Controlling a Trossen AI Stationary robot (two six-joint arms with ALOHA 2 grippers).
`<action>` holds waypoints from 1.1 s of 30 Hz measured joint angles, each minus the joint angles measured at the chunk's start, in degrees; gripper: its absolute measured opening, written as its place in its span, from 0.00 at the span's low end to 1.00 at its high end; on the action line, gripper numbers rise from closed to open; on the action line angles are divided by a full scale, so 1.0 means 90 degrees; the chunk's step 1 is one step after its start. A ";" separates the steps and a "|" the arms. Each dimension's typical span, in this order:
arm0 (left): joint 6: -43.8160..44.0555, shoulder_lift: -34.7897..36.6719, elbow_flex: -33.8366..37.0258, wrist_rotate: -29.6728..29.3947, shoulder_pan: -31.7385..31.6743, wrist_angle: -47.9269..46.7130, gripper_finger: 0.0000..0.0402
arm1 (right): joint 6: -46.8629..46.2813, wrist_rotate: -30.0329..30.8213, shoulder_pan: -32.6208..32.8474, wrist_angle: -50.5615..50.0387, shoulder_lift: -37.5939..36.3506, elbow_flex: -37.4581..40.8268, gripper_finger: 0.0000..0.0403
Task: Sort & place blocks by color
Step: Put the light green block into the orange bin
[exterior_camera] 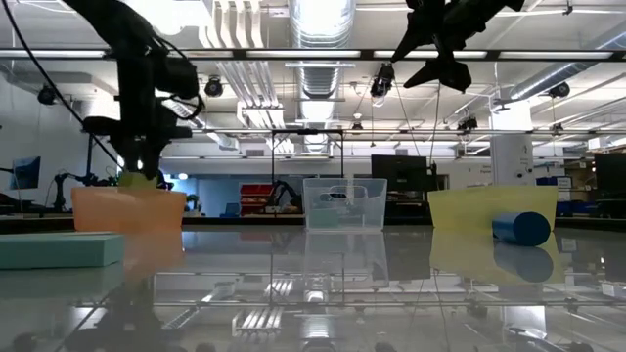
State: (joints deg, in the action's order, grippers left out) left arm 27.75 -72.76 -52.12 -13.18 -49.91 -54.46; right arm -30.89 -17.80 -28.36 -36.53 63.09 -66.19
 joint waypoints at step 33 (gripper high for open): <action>0.0012 -0.0807 0.0002 -0.0768 -0.0044 0.0005 0.32 | 0.0112 -0.0002 0.0000 0.0000 0.0000 0.0000 0.59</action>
State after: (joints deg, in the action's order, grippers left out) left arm 27.86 -80.03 -52.10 -20.09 -50.30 -54.41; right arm -29.88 -17.82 -28.36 -36.53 63.09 -66.19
